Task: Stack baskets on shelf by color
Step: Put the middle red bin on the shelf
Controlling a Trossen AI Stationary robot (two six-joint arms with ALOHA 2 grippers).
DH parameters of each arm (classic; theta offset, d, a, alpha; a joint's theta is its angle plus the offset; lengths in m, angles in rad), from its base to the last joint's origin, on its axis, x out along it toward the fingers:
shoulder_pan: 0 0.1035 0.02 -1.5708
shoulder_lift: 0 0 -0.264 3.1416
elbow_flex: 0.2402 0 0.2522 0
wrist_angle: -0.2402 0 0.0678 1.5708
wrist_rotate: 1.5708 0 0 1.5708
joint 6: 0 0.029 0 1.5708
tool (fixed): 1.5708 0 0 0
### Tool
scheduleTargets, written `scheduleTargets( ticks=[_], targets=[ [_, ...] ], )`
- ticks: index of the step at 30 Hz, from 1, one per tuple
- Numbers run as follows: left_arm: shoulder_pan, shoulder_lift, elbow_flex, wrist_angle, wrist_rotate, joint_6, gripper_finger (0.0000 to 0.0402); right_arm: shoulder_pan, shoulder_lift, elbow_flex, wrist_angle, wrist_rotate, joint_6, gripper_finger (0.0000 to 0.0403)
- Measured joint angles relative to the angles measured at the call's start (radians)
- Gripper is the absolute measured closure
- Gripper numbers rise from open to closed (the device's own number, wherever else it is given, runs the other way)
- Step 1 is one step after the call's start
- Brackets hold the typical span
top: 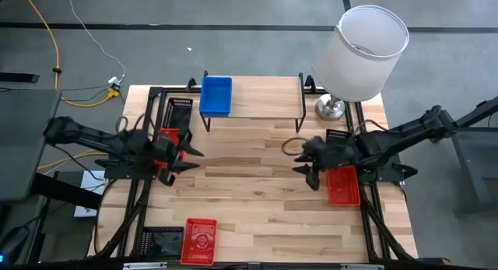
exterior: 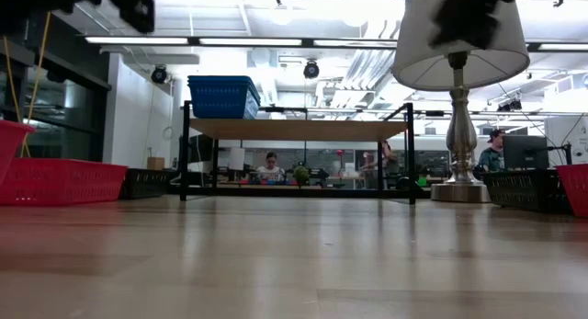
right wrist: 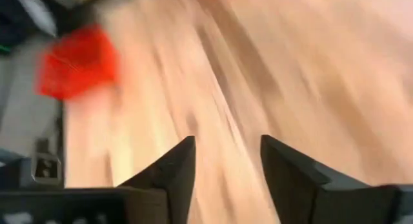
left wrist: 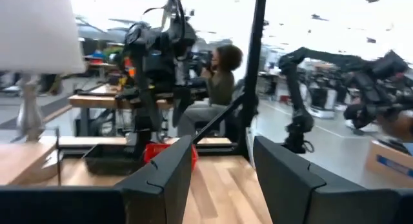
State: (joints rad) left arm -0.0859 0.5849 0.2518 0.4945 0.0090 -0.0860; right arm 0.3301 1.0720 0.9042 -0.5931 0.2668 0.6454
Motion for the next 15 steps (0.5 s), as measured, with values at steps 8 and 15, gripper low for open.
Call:
scheduleTargets(
  ticks=[8, 15],
  targets=[
    [-0.144, 0.001, -0.147, 0.105, -0.327, -0.064, 0.0245, 0.127, 0.168, 0.065, -0.494, -0.211, 0.672, 0.0225],
    [-0.184, 0.010, -0.160, 0.107, -0.411, -0.063, 0.0245, 0.244, 0.269, 0.063, -0.612, -0.200, 0.989, 0.0235]
  ],
)
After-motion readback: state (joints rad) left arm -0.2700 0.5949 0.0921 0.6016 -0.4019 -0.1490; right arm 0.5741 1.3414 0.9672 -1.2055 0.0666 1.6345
